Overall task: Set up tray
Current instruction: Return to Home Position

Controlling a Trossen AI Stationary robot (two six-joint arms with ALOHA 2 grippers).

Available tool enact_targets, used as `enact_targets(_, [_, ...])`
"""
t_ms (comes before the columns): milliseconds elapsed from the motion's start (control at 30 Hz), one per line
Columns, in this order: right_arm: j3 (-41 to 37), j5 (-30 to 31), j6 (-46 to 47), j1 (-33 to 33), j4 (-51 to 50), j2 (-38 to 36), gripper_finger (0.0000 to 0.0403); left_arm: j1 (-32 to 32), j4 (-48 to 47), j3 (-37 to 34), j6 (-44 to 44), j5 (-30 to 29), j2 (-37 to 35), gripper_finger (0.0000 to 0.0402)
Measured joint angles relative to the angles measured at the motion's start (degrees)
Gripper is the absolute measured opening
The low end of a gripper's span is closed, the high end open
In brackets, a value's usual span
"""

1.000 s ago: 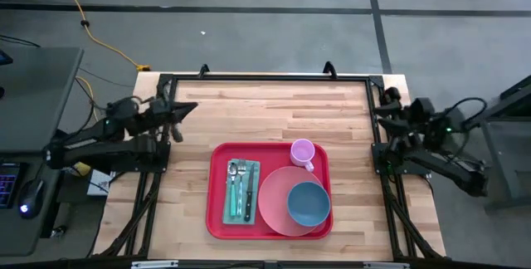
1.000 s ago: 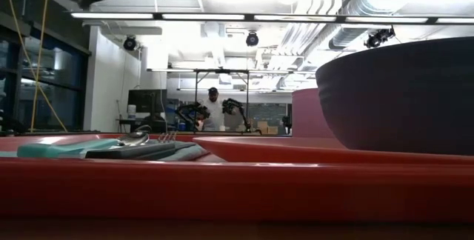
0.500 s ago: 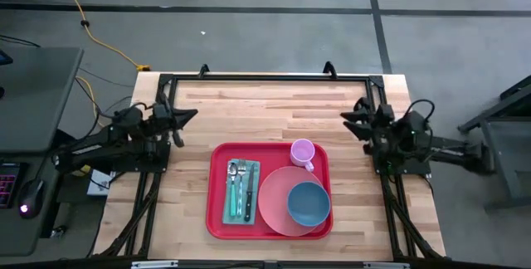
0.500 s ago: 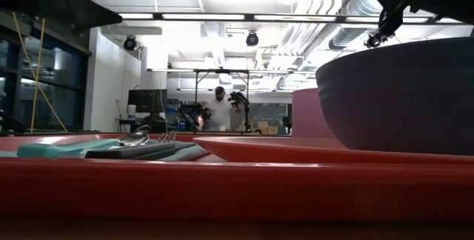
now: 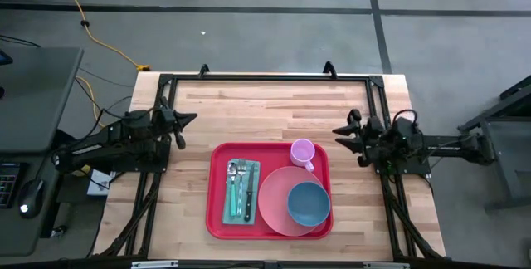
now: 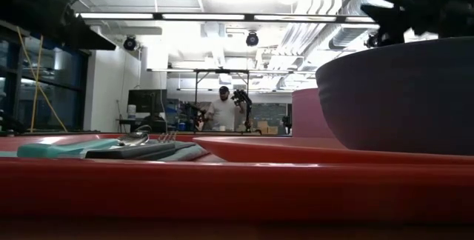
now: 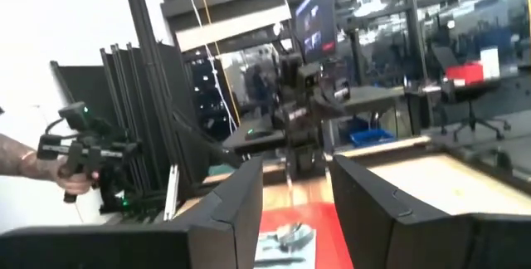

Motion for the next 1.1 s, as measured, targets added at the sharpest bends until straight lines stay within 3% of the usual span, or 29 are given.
enact_targets(200, [-1.1,0.1,-0.8,0.0,-0.4,-0.4,0.0124,0.0,-4.1,0.0,-1.0,-0.2,0.0,0.003])
enact_targets(367, [-1.0,-0.3,-2.3,0.0,-2.2,-1.0,0.0124,0.0,-9.9,0.1,-16.8,2.8,1.2,0.007])
enact_targets(433, [-1.0,-0.3,-2.5,0.0,-3.3,-1.0,0.0124,0.0,-13.2,0.1,-19.0,4.3,2.1,0.0082])
enact_targets(533, [-1.0,-0.3,-3.6,0.0,-4.1,-1.0,0.0124,0.0,-10.5,-0.2,-6.9,8.4,3.0,0.009])
enact_targets(700, [-1.0,-0.3,-4.9,-0.2,-4.2,-1.0,0.0124,-0.7,10.8,-2.3,12.1,16.3,3.0,0.0084])
enact_targets(1100, [-1.0,-0.5,-3.3,-0.2,-4.5,-1.0,0.0124,-4.9,22.2,-10.0,13.5,15.6,2.7,0.0067])
